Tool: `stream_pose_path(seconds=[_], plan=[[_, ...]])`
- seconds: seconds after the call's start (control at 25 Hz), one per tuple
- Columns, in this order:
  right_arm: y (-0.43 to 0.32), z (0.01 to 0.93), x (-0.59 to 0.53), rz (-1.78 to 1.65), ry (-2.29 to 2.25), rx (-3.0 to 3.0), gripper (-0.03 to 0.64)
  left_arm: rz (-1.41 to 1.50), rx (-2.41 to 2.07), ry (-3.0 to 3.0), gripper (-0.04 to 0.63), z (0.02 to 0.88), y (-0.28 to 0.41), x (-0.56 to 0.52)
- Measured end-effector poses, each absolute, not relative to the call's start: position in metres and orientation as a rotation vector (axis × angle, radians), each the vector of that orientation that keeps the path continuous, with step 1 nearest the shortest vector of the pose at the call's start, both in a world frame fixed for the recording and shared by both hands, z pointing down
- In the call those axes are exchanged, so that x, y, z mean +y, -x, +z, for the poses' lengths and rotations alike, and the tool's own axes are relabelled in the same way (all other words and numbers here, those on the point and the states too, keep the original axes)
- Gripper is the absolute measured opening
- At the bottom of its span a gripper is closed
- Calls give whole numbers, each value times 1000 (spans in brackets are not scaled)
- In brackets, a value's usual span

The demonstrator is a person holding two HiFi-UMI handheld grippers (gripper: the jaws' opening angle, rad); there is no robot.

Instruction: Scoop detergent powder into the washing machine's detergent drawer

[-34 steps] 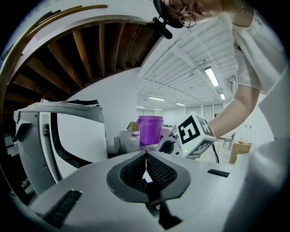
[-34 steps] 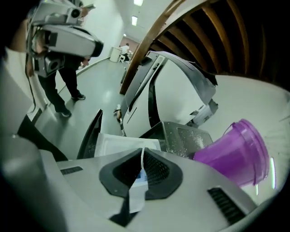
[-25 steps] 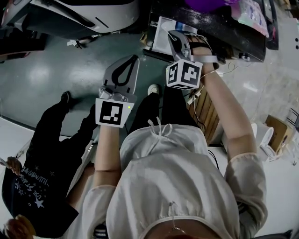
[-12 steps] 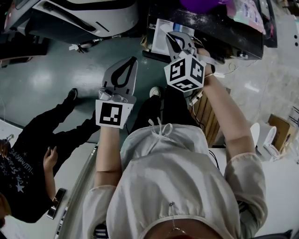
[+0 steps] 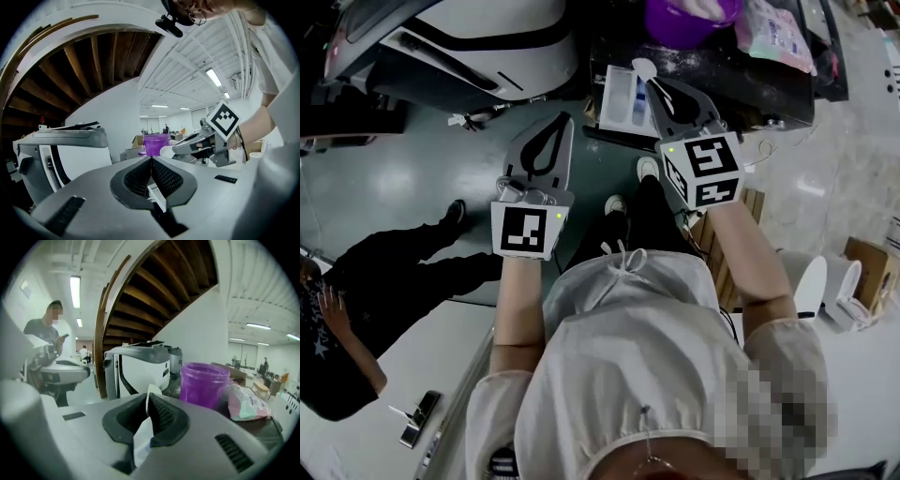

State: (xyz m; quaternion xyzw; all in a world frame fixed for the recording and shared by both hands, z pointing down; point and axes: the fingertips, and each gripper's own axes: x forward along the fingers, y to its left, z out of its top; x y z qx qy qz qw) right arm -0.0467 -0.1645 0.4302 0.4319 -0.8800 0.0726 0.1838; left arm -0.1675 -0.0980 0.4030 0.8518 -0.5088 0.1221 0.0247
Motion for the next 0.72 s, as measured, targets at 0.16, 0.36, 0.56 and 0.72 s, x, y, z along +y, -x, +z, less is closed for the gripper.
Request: stream_pose_path(seconds=[0.16, 0.36, 0.56, 0.72], plan=[[29, 390, -158, 207, -1327, -2595, 11, 345, -1575, -2692, 21, 373, 158, -104], [8, 346, -147, 48, -1415, -2634, 11, 317, -1552, -2768, 21, 342, 142, -108], [-11, 317, -139, -89, -1463, -2645, 11, 266, -1548, -2821, 21, 317, 128, -111], [-30, 301, -137, -164, -1562, -2627, 9, 195, -1596, -2846, 21, 297, 122, -119]])
